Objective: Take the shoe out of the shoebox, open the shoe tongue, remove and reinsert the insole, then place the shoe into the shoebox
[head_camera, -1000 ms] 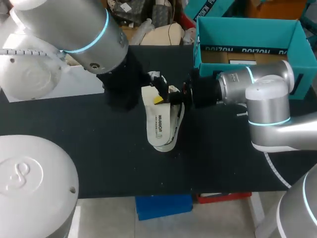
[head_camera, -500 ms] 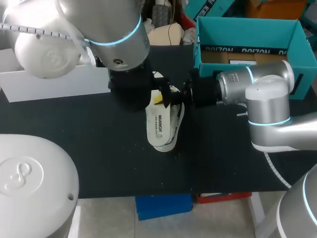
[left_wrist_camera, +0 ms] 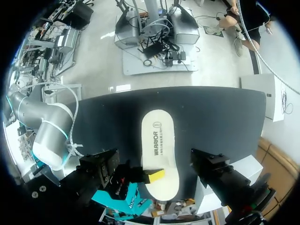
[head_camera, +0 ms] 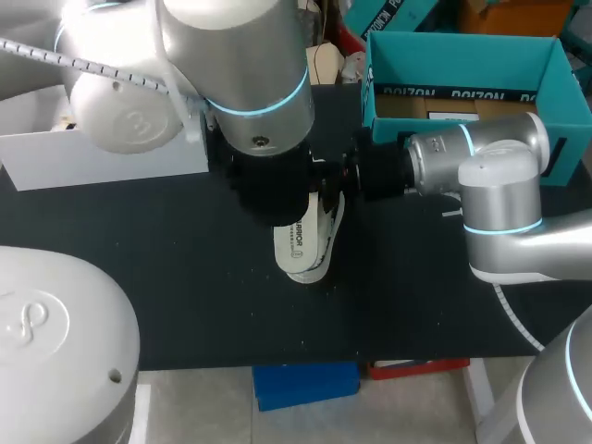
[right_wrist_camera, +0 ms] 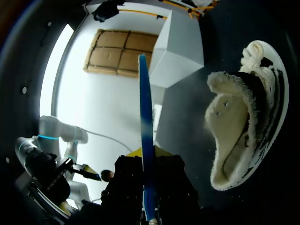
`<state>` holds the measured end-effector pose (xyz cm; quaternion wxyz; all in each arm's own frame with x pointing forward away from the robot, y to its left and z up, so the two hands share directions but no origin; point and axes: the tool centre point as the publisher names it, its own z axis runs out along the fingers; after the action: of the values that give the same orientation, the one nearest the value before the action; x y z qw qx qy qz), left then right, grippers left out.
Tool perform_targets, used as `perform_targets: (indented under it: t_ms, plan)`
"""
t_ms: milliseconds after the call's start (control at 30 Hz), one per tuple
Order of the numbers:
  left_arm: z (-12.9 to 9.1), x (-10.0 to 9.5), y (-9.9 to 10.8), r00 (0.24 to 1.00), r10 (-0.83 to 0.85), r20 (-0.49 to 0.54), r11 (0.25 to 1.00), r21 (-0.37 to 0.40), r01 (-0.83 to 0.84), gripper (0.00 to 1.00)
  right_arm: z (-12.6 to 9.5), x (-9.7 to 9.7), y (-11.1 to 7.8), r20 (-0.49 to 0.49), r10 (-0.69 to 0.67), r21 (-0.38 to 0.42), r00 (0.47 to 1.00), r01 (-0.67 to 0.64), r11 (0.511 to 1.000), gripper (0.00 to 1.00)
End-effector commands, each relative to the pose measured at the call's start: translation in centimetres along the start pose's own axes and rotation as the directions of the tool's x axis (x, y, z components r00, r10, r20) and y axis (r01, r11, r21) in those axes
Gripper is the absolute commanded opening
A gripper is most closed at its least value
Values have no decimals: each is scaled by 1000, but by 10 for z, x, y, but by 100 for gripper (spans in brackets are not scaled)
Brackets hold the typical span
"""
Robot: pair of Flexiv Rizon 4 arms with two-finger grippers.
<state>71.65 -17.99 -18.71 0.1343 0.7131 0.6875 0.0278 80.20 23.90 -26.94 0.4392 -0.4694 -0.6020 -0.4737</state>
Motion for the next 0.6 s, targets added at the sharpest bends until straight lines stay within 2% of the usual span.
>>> perform_targets:
  t_ms: [33, 300, 600]
  plan:
    - [14, 5, 1, 999, -6, 36, 1000, 2, 6, 100, 1, 0, 0, 1, 0, -1, 1000, 0, 1000, 0]
    - [22, 6, 1, 1000, -17, 15, 1000, 13, 17, 100, 1, 0, 0, 1, 0, -1, 1000, 0, 1000, 0]
    - [21, 9, 8, 999, -33, 2, 999, 6, 33, 100, 1, 0, 0, 1, 0, -1, 1000, 0, 1000, 0]
